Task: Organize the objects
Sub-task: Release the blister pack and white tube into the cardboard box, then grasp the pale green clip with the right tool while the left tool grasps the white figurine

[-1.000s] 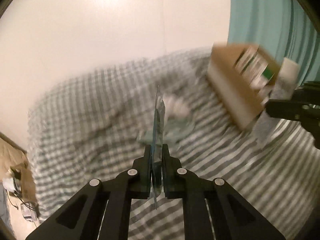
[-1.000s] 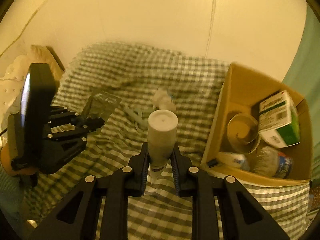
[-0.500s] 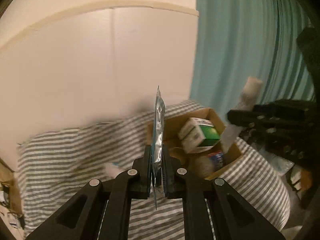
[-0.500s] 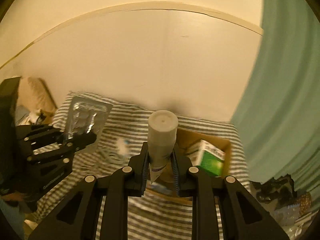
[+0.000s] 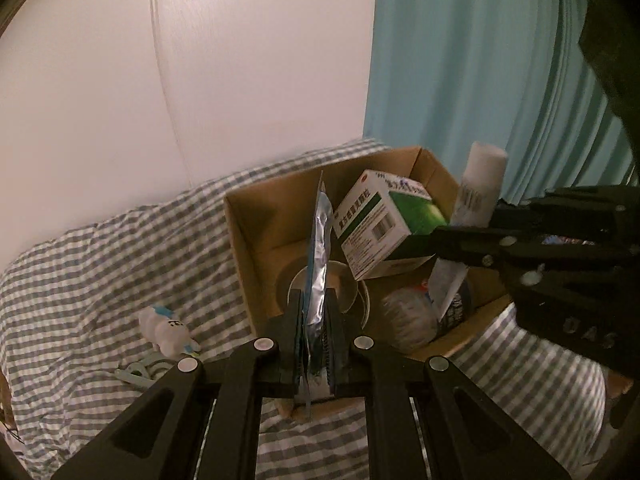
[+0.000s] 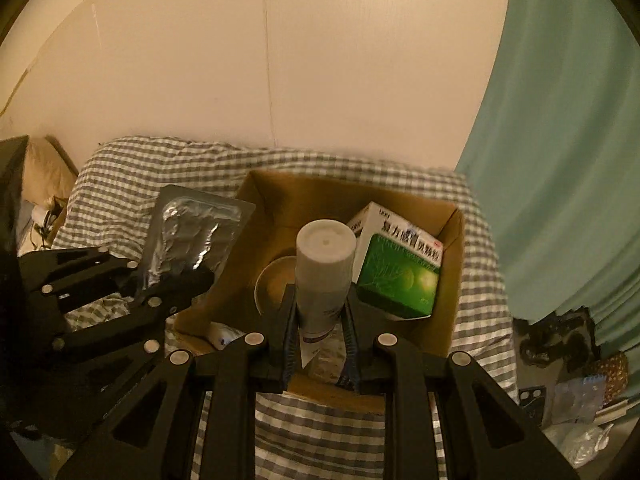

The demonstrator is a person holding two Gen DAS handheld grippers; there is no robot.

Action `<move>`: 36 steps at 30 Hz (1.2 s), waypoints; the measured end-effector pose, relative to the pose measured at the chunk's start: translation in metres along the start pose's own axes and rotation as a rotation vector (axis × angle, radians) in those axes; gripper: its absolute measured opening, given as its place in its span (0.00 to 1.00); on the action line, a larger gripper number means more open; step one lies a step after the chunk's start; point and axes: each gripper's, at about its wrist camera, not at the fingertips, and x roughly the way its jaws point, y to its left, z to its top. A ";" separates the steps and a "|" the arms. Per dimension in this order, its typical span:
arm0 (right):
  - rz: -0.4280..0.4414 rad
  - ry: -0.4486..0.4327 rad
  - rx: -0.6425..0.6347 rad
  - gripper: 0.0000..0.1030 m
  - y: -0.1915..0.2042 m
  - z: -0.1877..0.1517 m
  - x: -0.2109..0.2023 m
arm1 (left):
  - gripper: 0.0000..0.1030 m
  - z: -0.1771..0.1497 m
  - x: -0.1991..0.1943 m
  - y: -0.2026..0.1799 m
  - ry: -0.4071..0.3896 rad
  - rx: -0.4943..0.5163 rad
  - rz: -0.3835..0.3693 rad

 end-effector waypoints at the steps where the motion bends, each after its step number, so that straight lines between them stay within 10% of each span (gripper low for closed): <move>1: 0.002 0.000 0.006 0.20 0.001 0.003 0.000 | 0.08 0.001 0.001 -0.002 0.002 -0.004 -0.004; 7: 0.021 -0.032 0.040 0.26 -0.005 0.005 -0.013 | 0.13 0.004 -0.001 -0.005 -0.004 -0.005 -0.009; 9: 0.016 -0.054 0.054 0.46 -0.006 0.007 -0.022 | 0.24 0.005 -0.008 -0.006 -0.012 -0.001 -0.004; 11: 0.017 -0.074 0.063 0.53 -0.005 0.008 -0.029 | 0.61 0.005 -0.016 -0.006 -0.027 -0.002 0.011; 20: -0.004 -0.184 0.100 0.64 0.005 0.010 -0.075 | 0.91 0.003 -0.073 0.034 -0.109 -0.059 0.110; 27: 0.050 -0.316 0.152 0.85 0.035 -0.009 -0.109 | 0.98 -0.025 -0.127 0.107 -0.156 -0.145 0.225; 36: 0.100 -0.291 0.017 0.85 0.130 -0.021 -0.083 | 1.00 -0.093 -0.130 0.201 -0.123 -0.259 0.359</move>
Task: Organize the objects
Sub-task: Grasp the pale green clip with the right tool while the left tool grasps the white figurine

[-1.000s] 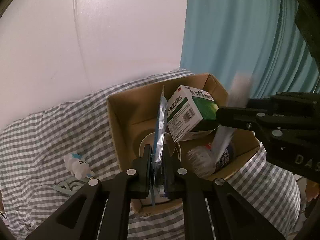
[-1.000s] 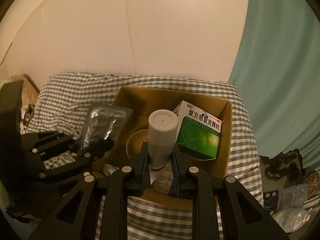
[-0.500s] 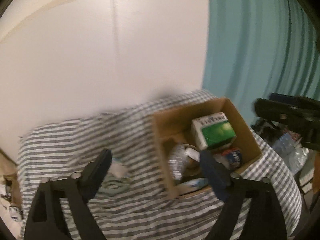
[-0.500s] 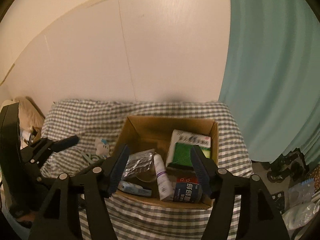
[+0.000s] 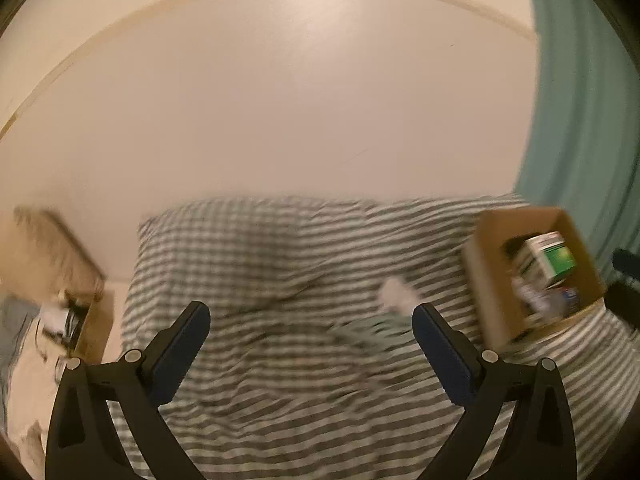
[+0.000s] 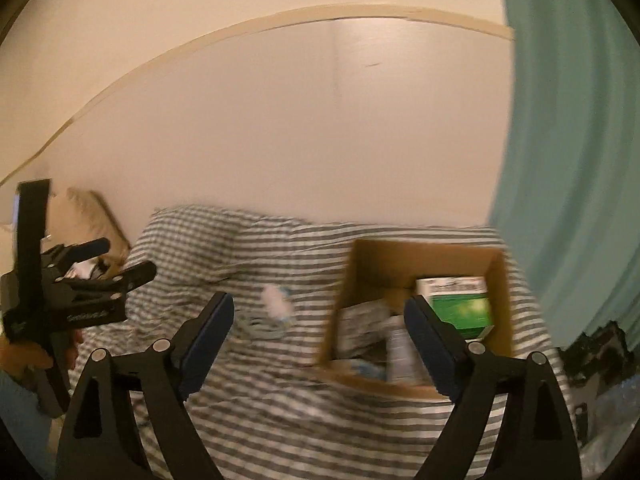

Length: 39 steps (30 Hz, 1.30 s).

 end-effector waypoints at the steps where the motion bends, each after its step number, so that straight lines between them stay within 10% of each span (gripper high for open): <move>1: 0.014 0.011 -0.010 0.85 0.012 -0.005 0.009 | 1.00 -0.006 0.006 0.007 0.009 -0.008 0.014; 12: 0.023 0.243 -0.186 0.85 0.096 -0.055 0.156 | 1.00 -0.049 0.089 0.057 0.121 -0.024 0.119; 28: -0.155 0.486 -0.270 0.85 0.093 -0.077 0.317 | 1.00 -0.076 0.151 0.069 0.248 -0.122 0.081; 33: -0.178 0.420 -0.314 0.35 0.099 -0.079 0.295 | 1.00 -0.082 0.144 0.067 0.253 -0.120 0.084; 39: -0.165 0.313 -0.284 0.18 0.097 -0.067 0.237 | 1.00 -0.079 0.120 0.057 0.215 -0.089 0.085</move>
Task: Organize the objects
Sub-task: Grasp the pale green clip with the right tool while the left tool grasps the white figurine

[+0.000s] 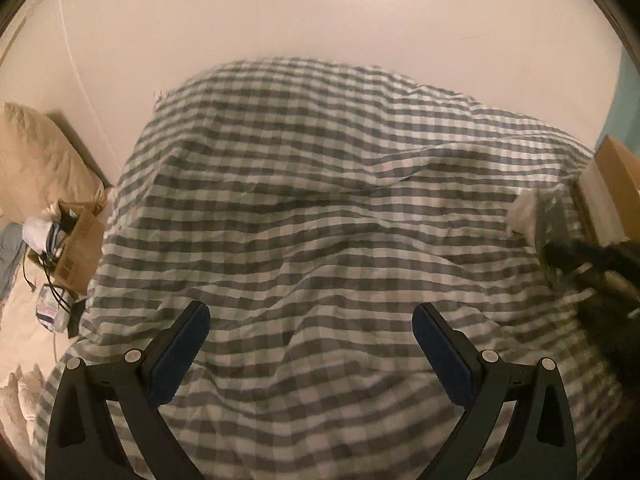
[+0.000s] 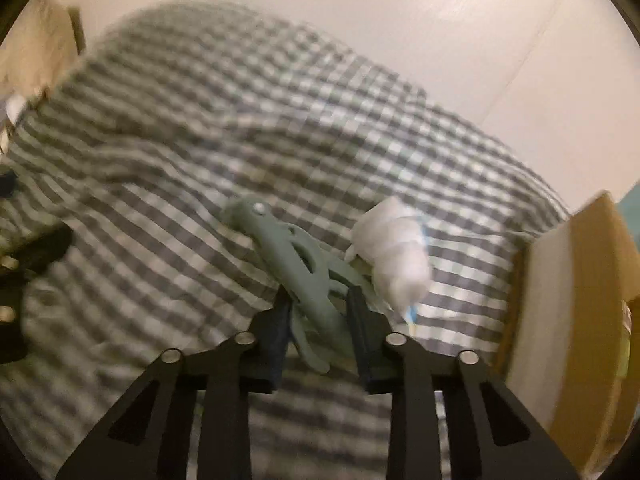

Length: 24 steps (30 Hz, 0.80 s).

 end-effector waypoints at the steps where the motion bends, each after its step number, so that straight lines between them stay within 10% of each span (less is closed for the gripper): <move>1: 0.017 -0.021 0.035 0.16 -0.010 -0.001 -0.014 | 1.00 0.000 -0.003 -0.003 -0.006 0.007 -0.002; 15: 0.182 -0.113 0.321 0.12 -0.113 -0.009 -0.087 | 1.00 0.038 0.006 -0.116 -0.091 0.103 -0.189; 24: 0.090 -0.091 0.323 0.12 -0.116 -0.009 -0.063 | 1.00 0.055 0.070 -0.173 -0.015 0.233 -0.225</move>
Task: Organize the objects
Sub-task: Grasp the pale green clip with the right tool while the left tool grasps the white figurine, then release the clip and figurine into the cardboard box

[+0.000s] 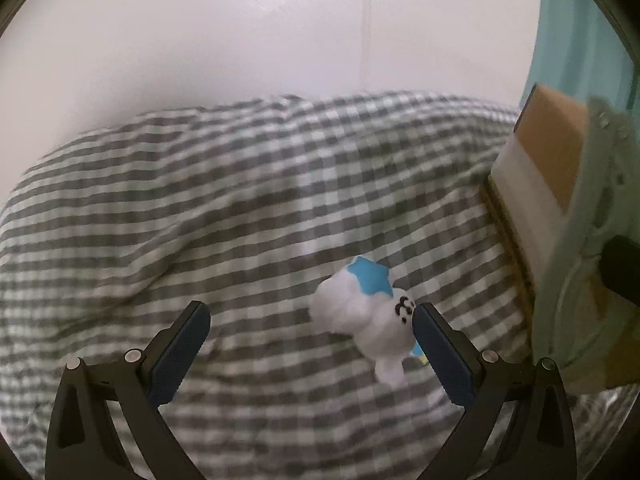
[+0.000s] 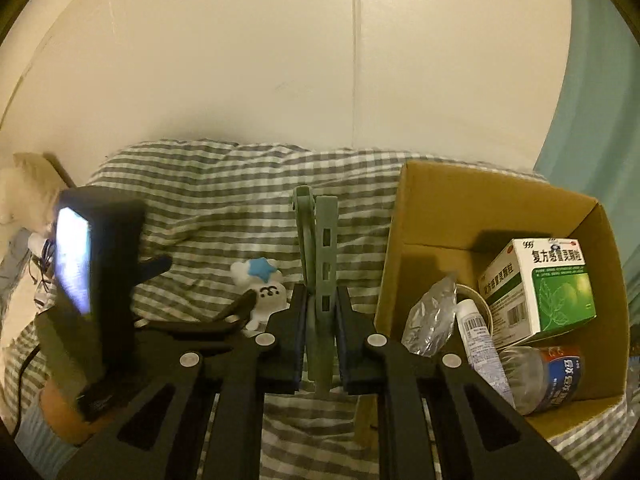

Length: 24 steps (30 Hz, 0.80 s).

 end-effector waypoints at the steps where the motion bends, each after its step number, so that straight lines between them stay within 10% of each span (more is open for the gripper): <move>1: 0.000 -0.001 0.001 0.12 -0.001 0.000 0.002 | 1.00 0.001 0.006 -0.004 0.012 0.014 -0.027; 3: -0.004 0.005 0.001 0.12 -0.002 -0.001 0.006 | 0.99 0.001 0.016 -0.010 0.031 0.038 -0.071; 6: 0.006 0.009 -0.005 0.12 0.001 -0.003 0.008 | 0.66 -0.003 0.027 -0.017 0.087 0.065 -0.097; 15: 0.064 -0.026 0.015 0.12 -0.002 -0.007 -0.041 | 0.64 -0.009 -0.086 -0.008 -0.039 0.025 -0.066; 24: 0.023 -0.211 -0.023 0.12 -0.022 0.022 -0.192 | 0.64 0.016 -0.245 -0.053 -0.256 0.057 -0.061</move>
